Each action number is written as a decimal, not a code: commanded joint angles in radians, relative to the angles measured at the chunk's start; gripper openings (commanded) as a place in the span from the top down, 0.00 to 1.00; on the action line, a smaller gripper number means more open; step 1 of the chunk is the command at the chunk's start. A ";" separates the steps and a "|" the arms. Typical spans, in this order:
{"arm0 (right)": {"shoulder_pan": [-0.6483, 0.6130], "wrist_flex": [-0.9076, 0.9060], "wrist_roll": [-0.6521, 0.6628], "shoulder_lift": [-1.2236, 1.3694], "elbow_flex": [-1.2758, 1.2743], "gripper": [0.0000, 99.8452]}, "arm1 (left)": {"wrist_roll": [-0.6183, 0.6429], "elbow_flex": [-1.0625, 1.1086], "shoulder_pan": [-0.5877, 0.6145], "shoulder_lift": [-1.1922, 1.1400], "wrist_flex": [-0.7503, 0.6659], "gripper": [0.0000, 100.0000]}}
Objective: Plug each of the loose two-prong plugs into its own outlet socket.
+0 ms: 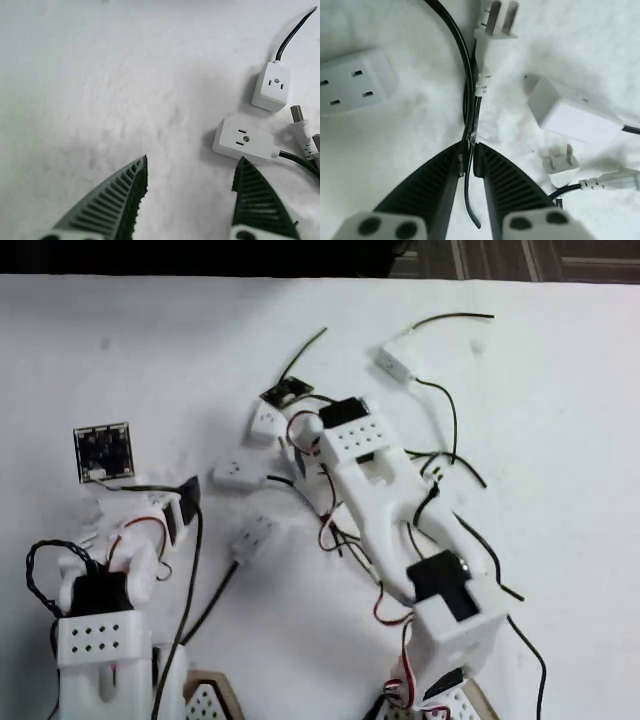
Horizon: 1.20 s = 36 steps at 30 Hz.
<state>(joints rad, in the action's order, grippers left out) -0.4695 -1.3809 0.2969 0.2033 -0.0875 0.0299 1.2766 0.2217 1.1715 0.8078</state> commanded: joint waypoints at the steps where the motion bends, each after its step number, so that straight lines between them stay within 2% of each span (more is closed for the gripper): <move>1: 0.004 0.059 -0.003 -0.064 -0.018 0.88 | 0.006 -0.005 0.004 0.018 -0.021 0.72; 4: 0.001 0.147 -0.006 -0.035 -0.020 0.79 | 0.006 -0.005 0.004 0.018 -0.020 0.72; 10: -0.015 0.254 -0.008 0.065 0.014 0.79 | 0.006 -0.008 0.004 0.018 -0.017 0.72; 17: -0.047 0.249 -0.009 0.203 0.120 0.79 | 0.008 -0.008 0.004 0.018 -0.015 0.72; 24: -0.065 0.119 -0.038 0.292 0.229 0.79 | 0.008 -0.009 0.004 0.018 -0.015 0.72; 27: -0.077 0.117 -0.048 0.314 0.241 0.79 | 0.008 -0.009 0.004 0.018 -0.015 0.72; 30: -0.077 0.157 -0.043 0.331 0.241 0.83 | 0.006 -0.008 0.004 0.018 -0.015 0.72; 34: -0.067 0.182 -0.041 0.323 0.241 0.97 | 0.006 -0.008 0.004 0.018 -0.015 0.72; 36: -0.065 0.180 -0.041 0.302 0.236 0.98 | 0.005 -0.006 0.004 0.018 -0.017 0.72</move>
<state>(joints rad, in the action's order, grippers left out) -0.5324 -1.2106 0.2570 0.5393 0.1274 0.0299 1.2766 0.2217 1.1715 0.8078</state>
